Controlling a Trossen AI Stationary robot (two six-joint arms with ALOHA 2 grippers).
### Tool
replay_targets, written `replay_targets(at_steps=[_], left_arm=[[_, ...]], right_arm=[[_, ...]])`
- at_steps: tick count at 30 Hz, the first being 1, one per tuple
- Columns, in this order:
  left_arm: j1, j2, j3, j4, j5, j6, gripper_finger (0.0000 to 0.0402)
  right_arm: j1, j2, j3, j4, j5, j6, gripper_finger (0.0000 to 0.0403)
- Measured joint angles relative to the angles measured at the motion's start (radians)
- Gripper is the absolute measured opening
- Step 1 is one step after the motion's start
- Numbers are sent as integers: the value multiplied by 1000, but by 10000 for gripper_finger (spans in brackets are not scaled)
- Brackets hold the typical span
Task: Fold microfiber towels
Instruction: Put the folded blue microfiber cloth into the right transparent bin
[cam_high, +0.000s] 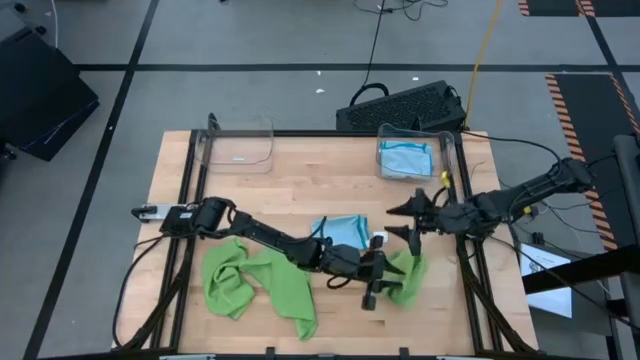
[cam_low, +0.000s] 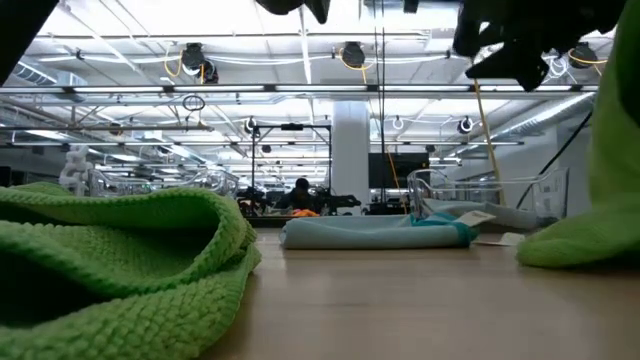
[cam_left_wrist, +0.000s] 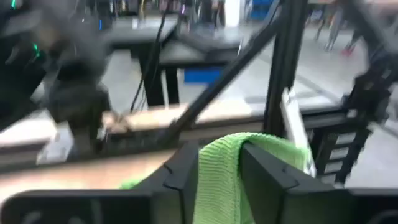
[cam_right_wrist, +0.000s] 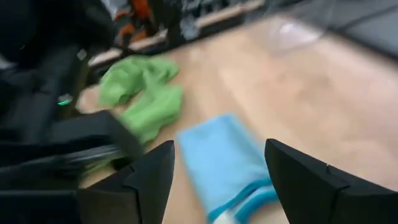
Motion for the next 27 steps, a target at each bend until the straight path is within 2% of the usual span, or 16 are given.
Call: replay_targets(at_steps=[4,7,11,19,24,27], left_arm=[[-5,0,0,-149,9,-26,160],[-16,-22,0,-298,13,-37,177],[-33,-67,0,-452,14,-41,180],[-44,-106,0,-701,18,-34,169],[-27,-107,0,-893,-82,-89,170],[-16,-108,0,-977,-165,-142,170]], right_arm=[[25,85,-17,-2,-106,64,242],[48,155,-53,-3,-173,129,242],[85,237,-103,3,-275,246,242],[202,319,-169,142,-465,386,242],[254,319,-170,135,-514,420,242],[258,291,-166,152,-505,395,242]])
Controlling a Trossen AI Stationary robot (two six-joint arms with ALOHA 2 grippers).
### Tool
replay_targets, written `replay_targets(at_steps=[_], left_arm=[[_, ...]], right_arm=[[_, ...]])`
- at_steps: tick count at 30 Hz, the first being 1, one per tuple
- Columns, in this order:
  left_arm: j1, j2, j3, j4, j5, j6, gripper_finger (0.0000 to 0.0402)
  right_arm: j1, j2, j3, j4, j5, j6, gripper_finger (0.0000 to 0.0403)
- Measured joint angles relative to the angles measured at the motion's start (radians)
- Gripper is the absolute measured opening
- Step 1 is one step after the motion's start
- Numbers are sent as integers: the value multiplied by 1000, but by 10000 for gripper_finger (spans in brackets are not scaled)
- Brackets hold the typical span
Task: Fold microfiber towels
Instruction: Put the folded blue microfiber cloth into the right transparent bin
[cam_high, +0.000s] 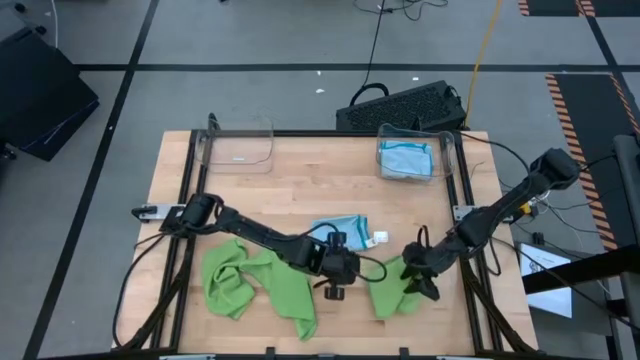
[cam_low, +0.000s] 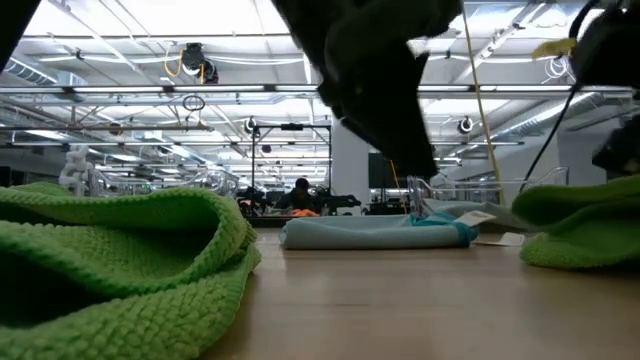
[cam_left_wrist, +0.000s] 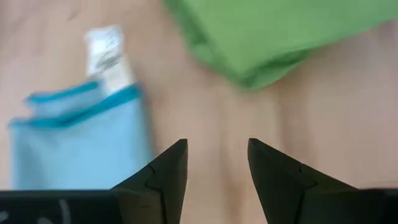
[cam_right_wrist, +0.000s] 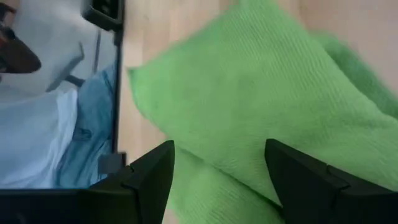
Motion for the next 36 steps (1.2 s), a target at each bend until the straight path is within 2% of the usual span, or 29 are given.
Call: replay_targets(at_steps=[3,7,10,17,20,29,33,36], left_arm=[[13,0,0,-61,-55,-28,170],[38,0,0,-150,-79,-54,170],[59,0,0,-181,-80,-84,170],[90,0,0,-264,-113,-143,170],[103,0,-10,-296,-134,-177,170],[142,-1,-99,-259,-122,-202,170],[166,-4,-150,-178,-121,-188,170],[181,-10,-197,-85,-123,-114,170]], right_arm=[[-28,-34,17,-8,62,-110,242],[-90,-57,24,-4,173,-377,242],[-149,-53,24,-11,269,-577,242],[-279,-6,24,-23,412,-999,242],[-312,37,24,6,413,-1118,242],[-360,164,24,54,409,-1313,243],[-376,211,24,119,382,-1422,251],[-388,251,24,136,379,-1483,260]])
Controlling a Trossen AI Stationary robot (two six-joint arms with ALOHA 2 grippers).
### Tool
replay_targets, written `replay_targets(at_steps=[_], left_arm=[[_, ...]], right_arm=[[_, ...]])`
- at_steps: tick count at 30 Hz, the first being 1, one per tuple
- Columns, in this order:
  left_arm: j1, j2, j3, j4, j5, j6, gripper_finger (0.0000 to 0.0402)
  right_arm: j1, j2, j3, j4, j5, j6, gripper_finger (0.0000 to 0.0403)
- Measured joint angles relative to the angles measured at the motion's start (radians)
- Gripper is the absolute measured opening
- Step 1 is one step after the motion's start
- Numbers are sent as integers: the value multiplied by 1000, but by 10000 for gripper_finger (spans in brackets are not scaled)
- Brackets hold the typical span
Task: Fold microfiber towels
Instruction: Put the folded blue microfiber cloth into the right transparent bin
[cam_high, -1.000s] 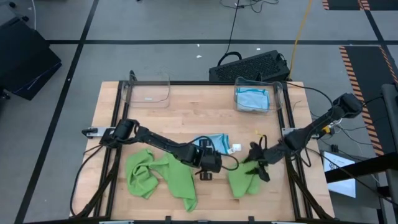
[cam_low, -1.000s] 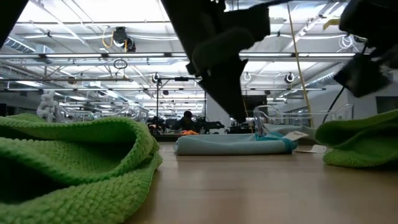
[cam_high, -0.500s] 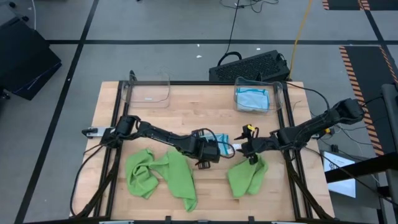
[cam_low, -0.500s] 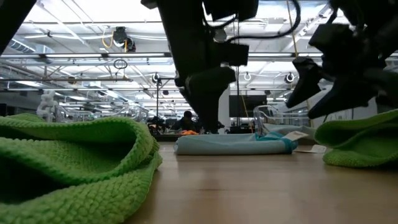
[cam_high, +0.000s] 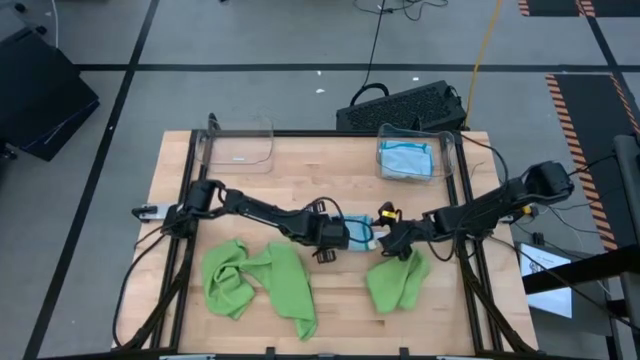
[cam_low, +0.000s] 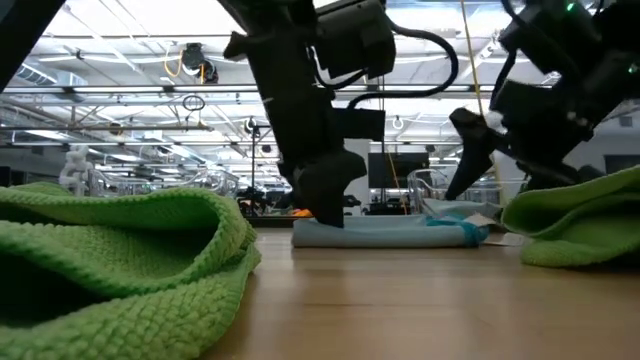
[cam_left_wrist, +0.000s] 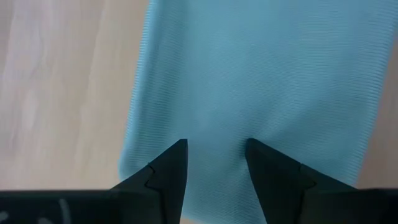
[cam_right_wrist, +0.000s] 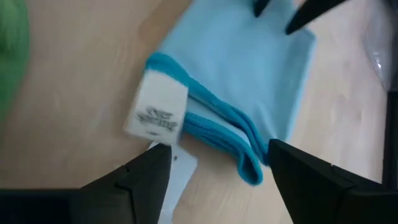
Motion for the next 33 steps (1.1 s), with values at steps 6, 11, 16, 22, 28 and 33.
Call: replay_targets(at_steps=[6,11,16,22,28,33], left_arm=[[43,2,-66,170,6,212,170],[78,-9,-66,186,-5,352,170],[76,-73,-76,142,-28,392,170],[56,-174,-70,122,-52,356,170],[56,-175,-71,63,2,246,170],[67,-165,-144,141,23,181,170]], right_arm=[[-7,66,0,17,11,-86,276],[-5,72,2,27,12,-113,279],[-5,72,2,25,10,-138,279],[-5,74,0,44,7,-183,280],[-5,75,0,53,34,-236,280],[-5,70,7,97,33,-245,279]])
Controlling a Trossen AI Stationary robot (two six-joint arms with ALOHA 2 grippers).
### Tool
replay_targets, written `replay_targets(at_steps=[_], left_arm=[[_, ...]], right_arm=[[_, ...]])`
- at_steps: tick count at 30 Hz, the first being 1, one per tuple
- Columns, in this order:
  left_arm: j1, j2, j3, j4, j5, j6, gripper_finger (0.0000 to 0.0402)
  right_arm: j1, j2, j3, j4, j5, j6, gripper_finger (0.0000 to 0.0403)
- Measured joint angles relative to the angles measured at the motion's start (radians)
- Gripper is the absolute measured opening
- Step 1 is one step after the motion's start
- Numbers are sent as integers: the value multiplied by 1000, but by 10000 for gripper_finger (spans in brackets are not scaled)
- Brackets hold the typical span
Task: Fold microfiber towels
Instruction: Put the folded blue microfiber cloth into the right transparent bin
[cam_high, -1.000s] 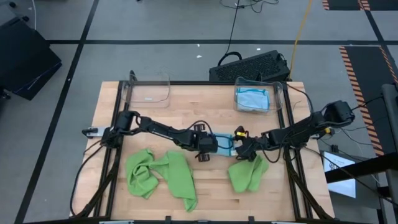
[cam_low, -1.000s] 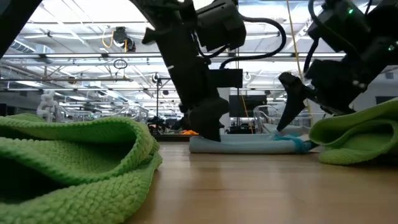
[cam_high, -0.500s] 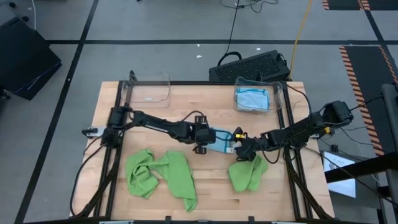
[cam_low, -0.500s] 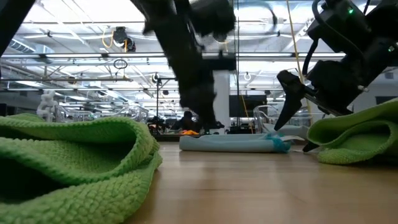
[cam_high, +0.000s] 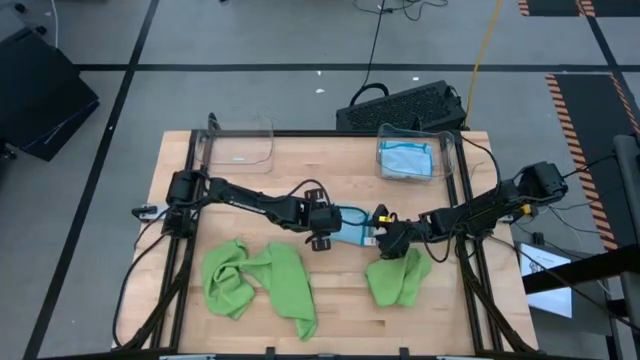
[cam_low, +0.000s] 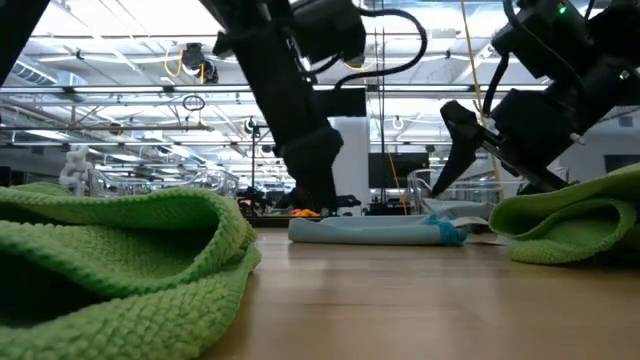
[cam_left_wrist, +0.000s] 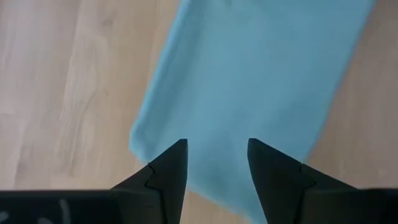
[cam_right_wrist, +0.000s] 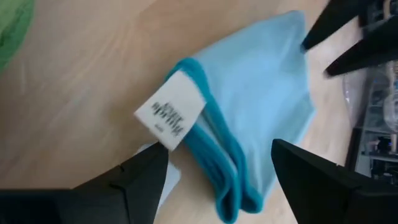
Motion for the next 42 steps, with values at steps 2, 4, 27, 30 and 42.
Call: replay_targets(at_steps=[2,4,27,30,42], left_arm=[[6,-1,-36,43,0,-11,170],[13,-1,-66,53,10,-22,170],[54,-4,-218,367,102,40,170],[54,-4,-218,367,104,40,170],[54,-3,-218,377,125,32,170]], right_arm=[[0,-13,3,-2,1,-6,279],[0,-29,4,-14,-1,-3,279],[-50,128,-1,78,-75,89,279],[-56,147,-1,109,-77,80,279],[-82,155,-4,130,-160,100,174]])
